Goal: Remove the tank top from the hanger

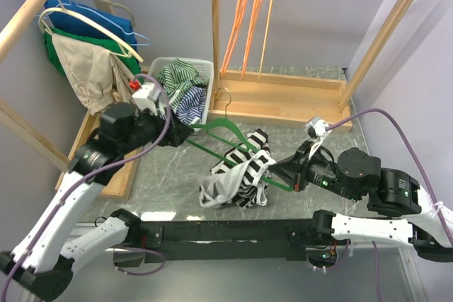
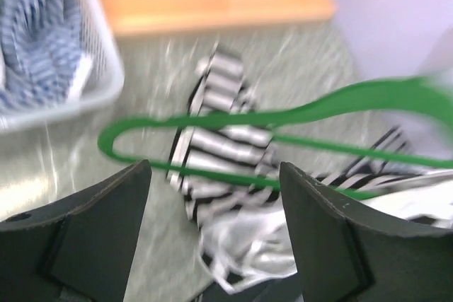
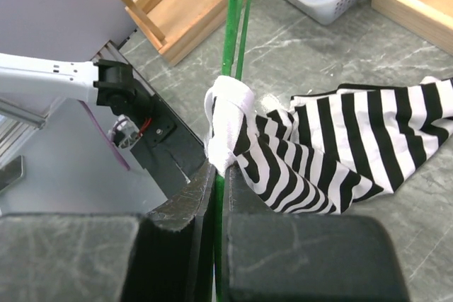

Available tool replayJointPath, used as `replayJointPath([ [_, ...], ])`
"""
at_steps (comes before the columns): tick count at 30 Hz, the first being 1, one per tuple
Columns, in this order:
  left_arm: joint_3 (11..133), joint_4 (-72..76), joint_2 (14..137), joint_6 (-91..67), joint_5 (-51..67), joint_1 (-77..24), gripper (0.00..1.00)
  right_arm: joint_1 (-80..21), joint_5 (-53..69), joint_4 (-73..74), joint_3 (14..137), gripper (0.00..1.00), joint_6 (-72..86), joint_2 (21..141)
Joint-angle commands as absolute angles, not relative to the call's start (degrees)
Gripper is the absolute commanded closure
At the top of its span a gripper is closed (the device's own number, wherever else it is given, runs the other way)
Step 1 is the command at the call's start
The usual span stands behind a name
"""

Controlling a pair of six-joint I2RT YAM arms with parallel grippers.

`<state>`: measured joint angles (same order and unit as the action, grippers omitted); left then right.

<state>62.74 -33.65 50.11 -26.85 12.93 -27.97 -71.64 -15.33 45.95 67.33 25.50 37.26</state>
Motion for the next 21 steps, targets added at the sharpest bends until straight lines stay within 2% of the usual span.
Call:
replayJointPath([
  [1, 66.27, -26.20, 48.16, -28.04, 12.56, -28.39, 0.21, -71.90, -15.38, 41.22, 67.76, 1.00, 26.02, 37.44],
  [5, 68.20, -21.98, 50.71, -29.09, 14.50, -30.40, 0.24, -71.98, -14.50, 40.96, 67.76, 1.00, 25.93, 38.93],
  [12, 71.98, -19.77, 57.91, -30.06, 4.41, -41.47, 0.28, -71.89, -14.94, 40.34, 67.68, 1.00, 25.84, 39.99],
  [21, 70.31, -15.82, 57.75, -31.37, -2.81, -45.44, 0.32, -71.98, -15.73, 40.34, 68.03, 1.00, 25.58, 39.90],
])
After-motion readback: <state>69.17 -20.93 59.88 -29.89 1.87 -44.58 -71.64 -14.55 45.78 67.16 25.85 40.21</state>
